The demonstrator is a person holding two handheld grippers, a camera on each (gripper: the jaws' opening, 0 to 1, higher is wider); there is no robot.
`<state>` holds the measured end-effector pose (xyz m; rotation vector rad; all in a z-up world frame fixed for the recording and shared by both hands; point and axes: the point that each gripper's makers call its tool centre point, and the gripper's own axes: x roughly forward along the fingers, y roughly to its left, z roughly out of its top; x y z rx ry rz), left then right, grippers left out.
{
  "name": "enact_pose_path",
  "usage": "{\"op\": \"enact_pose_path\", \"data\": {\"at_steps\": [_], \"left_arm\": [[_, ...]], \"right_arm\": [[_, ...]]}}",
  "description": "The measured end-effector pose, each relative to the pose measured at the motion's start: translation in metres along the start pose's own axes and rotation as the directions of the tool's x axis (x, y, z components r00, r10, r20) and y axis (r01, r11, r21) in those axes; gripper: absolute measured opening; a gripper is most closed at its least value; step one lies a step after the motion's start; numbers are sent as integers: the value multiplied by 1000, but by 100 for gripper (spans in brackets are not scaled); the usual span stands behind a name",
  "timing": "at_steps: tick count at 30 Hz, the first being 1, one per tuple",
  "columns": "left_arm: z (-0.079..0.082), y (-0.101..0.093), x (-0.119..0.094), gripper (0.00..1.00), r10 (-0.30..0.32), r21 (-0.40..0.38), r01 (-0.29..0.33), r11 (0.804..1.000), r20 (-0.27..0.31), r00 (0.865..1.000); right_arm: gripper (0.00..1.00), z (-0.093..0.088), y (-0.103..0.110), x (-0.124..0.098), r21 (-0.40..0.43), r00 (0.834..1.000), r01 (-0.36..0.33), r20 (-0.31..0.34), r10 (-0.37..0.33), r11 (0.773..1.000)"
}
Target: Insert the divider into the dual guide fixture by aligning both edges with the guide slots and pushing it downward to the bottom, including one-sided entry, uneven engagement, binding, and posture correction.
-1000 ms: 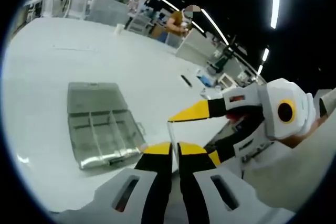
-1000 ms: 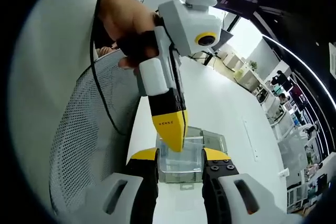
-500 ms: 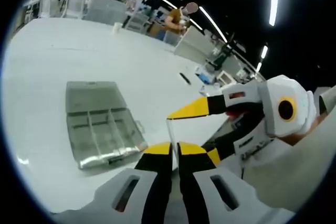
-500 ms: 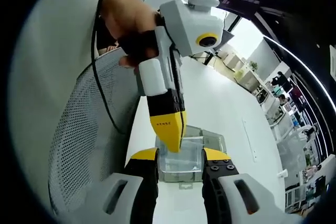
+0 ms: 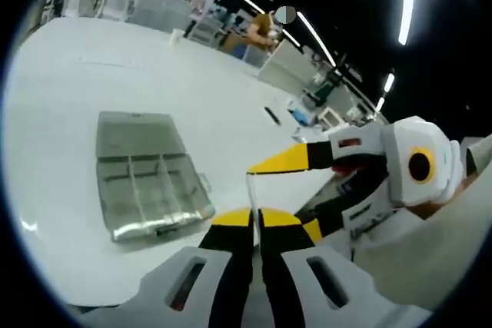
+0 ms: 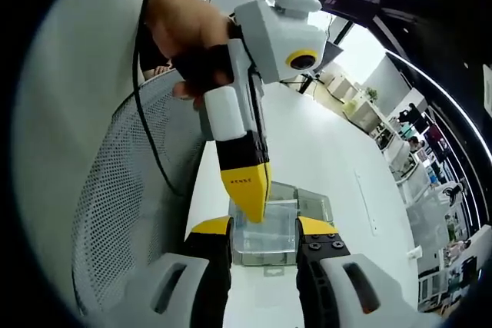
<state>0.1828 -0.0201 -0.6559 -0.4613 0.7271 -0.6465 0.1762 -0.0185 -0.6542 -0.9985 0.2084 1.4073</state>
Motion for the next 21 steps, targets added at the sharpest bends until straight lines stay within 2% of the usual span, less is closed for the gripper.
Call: {"op": "enact_pose_path", "data": {"at_steps": [4,5,6,9,21], "left_arm": [[0,0,0,0,-1,-9,1,1000,6,1000],[-4,5,-2,0,24,11,-24,1000,-17,1000],[-1,2,0,0,5,7,-5,1000,4,1000],[0,3,0,0,5,-1,-5,1000,12,1000],[0,3,0,0,4,38,-5,999,22,1000]], "right_arm": [[29,-2,0,0,25,1000,-4,-11,4,1000],[27,-3,-2,0,30,1000,4,-18,-3,1000],[26,-4,-1,-1,30,1000,-2,-16,2,1000],[26,-5,-2,-2,41,1000,-1,-14,2,999],[25,-7,-5,-5,77,1000,7,-15,-6,997]]}}
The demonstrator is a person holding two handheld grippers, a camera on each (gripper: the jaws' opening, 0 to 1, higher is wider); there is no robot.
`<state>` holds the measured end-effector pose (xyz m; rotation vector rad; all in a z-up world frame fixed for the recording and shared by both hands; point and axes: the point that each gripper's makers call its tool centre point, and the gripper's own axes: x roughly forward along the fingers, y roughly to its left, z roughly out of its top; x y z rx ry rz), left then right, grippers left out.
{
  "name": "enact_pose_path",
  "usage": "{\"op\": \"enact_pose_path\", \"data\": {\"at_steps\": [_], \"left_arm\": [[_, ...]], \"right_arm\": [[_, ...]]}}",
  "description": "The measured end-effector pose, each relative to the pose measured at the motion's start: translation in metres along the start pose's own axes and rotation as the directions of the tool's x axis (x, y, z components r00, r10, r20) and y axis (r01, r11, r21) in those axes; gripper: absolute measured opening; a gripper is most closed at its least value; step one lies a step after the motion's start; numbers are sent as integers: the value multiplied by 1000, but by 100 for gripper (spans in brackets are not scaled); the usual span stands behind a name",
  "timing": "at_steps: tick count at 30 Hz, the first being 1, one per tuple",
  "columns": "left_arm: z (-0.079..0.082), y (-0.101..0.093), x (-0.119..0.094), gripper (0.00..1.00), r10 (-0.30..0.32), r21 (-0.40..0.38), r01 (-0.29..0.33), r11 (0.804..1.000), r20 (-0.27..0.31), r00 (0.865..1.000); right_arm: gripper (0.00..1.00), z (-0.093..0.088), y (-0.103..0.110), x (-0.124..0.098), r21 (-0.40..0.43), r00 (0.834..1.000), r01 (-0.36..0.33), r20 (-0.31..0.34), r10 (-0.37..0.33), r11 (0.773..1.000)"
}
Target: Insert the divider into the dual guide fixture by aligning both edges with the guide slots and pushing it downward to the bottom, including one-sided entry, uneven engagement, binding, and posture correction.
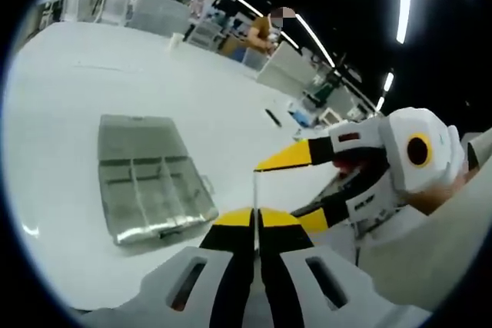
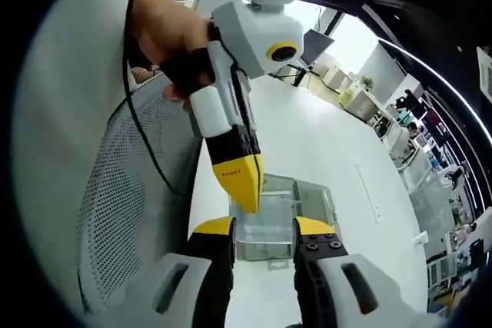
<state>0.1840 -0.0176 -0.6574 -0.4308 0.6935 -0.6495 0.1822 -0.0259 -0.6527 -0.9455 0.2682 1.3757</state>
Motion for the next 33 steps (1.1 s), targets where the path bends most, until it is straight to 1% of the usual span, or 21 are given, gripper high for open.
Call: {"op": "enact_pose_path", "data": {"at_steps": [7,15,21,26,33], "left_arm": [[-1,0,-1,0,0,32,0,999,6,1000],[-3,0,-4,0,-1,59,1,998,9,1000],[-4,-2,-6,0,-8,106,7,994,12,1000],[-5,-3,-6,0,-12,153,11,988,10,1000],[-8,-5,-7,0,-21,220,19,975,6,1000]], "right_arm": [[23,-2,-3,-2,17,1000,3,-1,-3,1000],[22,-7,-10,-8,63,1000,6,1,-6,998],[22,-10,-14,-11,76,1000,-7,-3,8,997],[22,-10,-16,-13,82,999,-34,-3,35,996],[22,-9,-19,-17,88,995,-98,11,97,991]]}}
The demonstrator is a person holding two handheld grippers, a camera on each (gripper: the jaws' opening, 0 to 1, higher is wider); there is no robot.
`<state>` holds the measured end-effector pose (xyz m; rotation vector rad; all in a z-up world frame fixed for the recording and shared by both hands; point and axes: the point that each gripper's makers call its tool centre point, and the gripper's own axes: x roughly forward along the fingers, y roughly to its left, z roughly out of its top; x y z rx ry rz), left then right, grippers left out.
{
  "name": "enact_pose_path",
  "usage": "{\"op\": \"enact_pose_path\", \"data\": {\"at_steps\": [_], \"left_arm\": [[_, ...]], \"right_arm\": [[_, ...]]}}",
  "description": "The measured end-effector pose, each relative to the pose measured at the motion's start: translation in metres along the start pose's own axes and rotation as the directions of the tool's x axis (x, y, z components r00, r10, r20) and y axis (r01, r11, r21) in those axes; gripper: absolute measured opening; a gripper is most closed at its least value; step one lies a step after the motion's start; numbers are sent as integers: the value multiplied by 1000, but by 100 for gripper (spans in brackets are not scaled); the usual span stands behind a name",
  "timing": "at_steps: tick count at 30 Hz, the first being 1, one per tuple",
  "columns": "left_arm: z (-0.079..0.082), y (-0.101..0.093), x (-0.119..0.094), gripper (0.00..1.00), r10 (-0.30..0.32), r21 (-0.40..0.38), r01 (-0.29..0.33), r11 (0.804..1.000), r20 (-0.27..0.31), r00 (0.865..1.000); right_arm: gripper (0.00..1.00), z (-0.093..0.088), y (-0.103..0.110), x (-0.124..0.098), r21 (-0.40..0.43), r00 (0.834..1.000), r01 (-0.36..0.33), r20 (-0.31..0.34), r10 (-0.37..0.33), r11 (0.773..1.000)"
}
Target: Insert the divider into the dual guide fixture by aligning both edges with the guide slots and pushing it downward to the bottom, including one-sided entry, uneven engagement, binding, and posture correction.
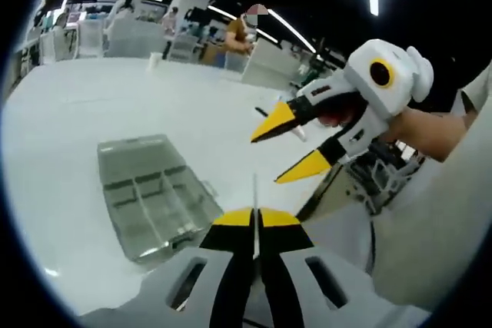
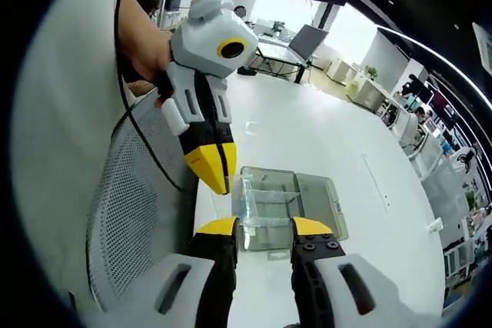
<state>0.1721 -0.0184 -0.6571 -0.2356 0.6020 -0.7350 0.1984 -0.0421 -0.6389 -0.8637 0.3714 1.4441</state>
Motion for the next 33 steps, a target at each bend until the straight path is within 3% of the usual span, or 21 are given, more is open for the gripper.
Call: {"op": "enact_pose_path", "data": {"at_steps": [9,21,33], "left_arm": [[1,-5,0,0,-22,87,22,996,3,1000],[3,-13,1,0,-65,171,63,983,3,998],[4,-18,-4,0,-94,226,89,970,10,996]], "right_arm": [[21,6,6,-2,-4,995,-98,2,98,995],[13,15,20,0,-52,974,-226,-24,225,973],[5,16,30,1,-69,954,-298,-61,294,952]]}}
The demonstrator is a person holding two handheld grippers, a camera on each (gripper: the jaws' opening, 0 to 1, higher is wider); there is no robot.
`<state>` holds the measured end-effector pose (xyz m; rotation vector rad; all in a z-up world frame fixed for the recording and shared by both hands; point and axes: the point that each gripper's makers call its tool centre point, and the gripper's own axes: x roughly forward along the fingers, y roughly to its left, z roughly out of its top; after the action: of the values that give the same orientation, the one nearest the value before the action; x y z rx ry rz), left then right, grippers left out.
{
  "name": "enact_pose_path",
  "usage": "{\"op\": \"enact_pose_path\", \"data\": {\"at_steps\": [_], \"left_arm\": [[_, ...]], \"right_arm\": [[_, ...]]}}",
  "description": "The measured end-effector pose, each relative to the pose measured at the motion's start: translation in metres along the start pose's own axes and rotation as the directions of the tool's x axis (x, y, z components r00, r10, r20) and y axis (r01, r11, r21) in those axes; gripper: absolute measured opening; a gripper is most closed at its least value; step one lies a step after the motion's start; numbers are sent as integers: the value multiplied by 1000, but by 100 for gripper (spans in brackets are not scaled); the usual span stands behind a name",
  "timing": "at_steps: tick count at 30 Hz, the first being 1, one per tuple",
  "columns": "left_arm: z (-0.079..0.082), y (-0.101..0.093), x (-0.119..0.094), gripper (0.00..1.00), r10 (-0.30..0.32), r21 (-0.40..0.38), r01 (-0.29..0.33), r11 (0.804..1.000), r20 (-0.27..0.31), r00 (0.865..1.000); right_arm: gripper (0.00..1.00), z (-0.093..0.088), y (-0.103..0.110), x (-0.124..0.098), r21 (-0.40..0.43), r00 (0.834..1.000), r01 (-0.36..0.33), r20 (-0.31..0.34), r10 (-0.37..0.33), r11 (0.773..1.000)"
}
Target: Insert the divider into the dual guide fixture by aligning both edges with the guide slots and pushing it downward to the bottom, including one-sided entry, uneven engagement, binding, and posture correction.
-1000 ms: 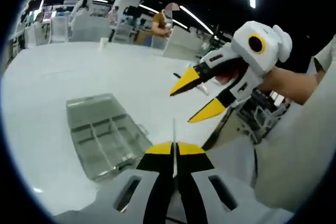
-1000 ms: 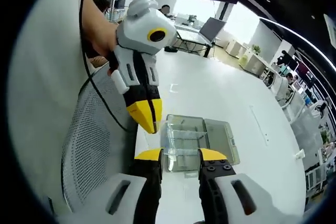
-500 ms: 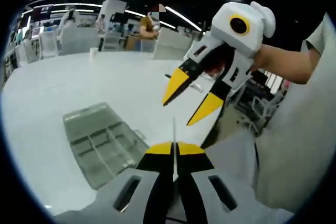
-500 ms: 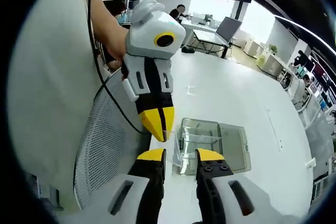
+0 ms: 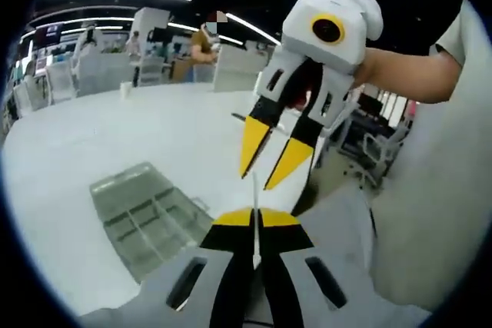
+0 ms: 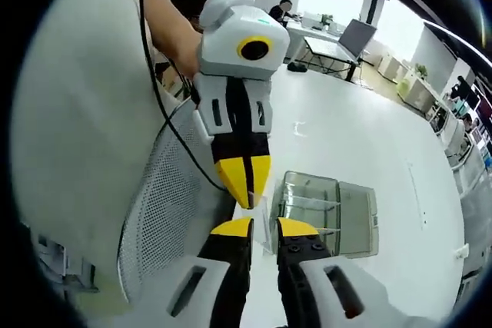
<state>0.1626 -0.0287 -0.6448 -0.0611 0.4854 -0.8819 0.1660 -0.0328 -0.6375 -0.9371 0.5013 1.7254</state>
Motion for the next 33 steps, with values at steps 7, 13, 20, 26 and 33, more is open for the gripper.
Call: {"op": "enact_pose_path", "data": {"at_steps": [7,13,20,26,33], "left_arm": [[1,-4,-2,0,-11,39,11,999,2,1000],[2,-6,-3,0,-18,68,18,998,1,1000],[3,-7,-3,0,-21,93,22,995,-7,1000],[2,-11,-3,0,-24,113,25,993,-16,1000],[3,-14,-3,0,-24,127,27,992,-23,999]], "right_arm": [[3,0,3,1,5,1000,-24,-10,24,1000],[2,-1,6,2,-2,999,-44,-20,44,999],[1,0,9,2,-4,998,-61,-20,60,998],[0,2,12,3,-6,997,-76,-23,76,997],[0,2,13,3,-12,996,-85,-31,85,996]]}}
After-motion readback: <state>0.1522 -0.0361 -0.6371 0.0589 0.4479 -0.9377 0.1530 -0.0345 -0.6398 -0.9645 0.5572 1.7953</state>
